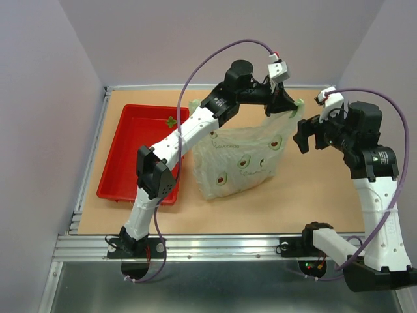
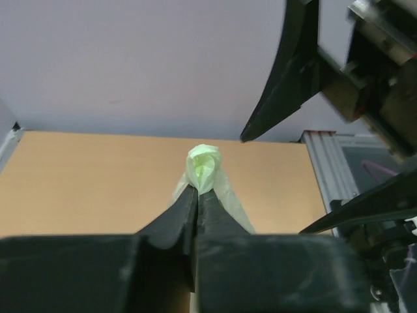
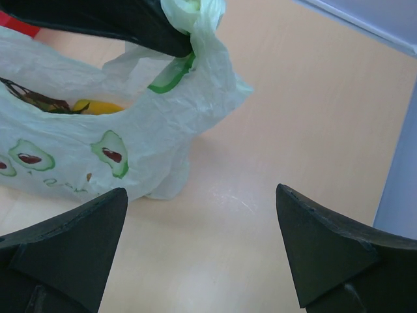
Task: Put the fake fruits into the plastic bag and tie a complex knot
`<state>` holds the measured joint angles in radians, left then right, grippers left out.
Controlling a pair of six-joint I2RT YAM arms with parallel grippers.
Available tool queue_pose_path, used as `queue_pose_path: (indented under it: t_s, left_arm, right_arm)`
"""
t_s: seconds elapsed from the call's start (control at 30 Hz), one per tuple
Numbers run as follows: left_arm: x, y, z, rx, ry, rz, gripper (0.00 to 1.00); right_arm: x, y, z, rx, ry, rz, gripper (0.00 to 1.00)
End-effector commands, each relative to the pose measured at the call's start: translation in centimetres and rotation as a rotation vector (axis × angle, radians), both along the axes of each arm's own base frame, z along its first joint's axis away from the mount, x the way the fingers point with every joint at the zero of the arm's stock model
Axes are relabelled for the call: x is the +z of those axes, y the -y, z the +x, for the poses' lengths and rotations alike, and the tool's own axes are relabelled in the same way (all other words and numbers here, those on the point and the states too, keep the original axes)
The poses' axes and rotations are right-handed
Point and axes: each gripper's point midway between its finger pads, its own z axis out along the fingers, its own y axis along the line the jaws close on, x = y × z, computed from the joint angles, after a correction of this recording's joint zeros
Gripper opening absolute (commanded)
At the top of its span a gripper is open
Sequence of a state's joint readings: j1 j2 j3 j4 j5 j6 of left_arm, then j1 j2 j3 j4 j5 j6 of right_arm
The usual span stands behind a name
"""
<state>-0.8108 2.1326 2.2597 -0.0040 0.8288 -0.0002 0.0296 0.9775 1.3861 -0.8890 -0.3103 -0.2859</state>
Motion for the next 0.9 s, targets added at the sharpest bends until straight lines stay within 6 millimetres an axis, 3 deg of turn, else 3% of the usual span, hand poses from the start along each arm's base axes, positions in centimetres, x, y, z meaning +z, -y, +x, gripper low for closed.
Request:
queue_pose_path:
  t_s: [0.0, 0.23, 0.33, 0.57, 0.87]
  left_arm:
    - [8.6, -1.9, -3.8, -0.102, 0.12, -0.166, 0.0]
    - [11.2, -6.0, -5.1, -0.192, 0.039, -0.228, 0.0]
    - [11.0, -6.8, -5.9, -0.251, 0.036, -0.212, 0.0]
    - [10.5, -7.7, -7.5, -0.307, 0.006, -0.196, 0.0]
    - [10.0, -7.4, -8.7, -0.358, -0.036, -0.189, 0.0]
  right_arm:
    - [-0.6, -0.5, 1.1, 0.051, 0.024, -0.02, 1.0]
    - [2.2, -4.6, 1.4, 0.275, 0.141, 0.093, 1.0]
    - [3.1, -5.7, 1.9, 0.34, 0.204, 0.123, 1.0]
    - [1.6, -7.1, 3.2, 0.454, 0.244, 0.136, 1.0]
    - [2.0, -10.0, 4.0, 0.616, 0.279, 0.301, 1.0]
